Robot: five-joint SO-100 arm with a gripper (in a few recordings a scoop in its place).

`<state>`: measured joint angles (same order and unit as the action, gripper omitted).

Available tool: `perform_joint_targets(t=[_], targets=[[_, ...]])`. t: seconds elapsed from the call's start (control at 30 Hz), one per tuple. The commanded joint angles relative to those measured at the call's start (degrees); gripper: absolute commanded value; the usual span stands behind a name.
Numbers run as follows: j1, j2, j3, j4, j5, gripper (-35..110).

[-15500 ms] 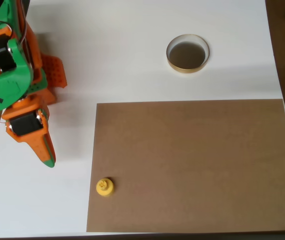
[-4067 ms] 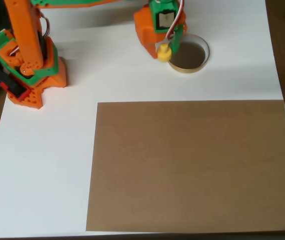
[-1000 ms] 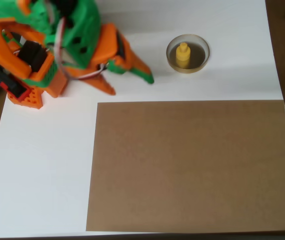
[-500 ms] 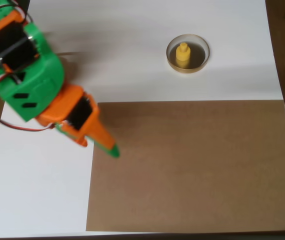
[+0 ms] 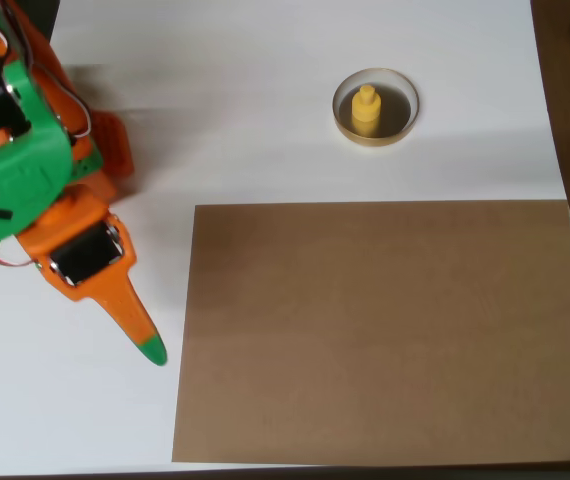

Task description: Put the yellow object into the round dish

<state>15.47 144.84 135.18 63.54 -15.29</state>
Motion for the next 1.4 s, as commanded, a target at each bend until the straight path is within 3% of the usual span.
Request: perform_joint_targets(t=[0.0,0.5,0.77,1.13,1.37], targets=[[1.14,10.63,4.13,-0.97,-0.70,26],[1.93,23.99,21.01,-5.80,6.50,25],[4.39,42.10,31.11,-3.34,7.73,25],[5.01,42.19,34.10,-4.57,10.11,27],[4.66,42.19,34.10,-4.31,9.58,19]])
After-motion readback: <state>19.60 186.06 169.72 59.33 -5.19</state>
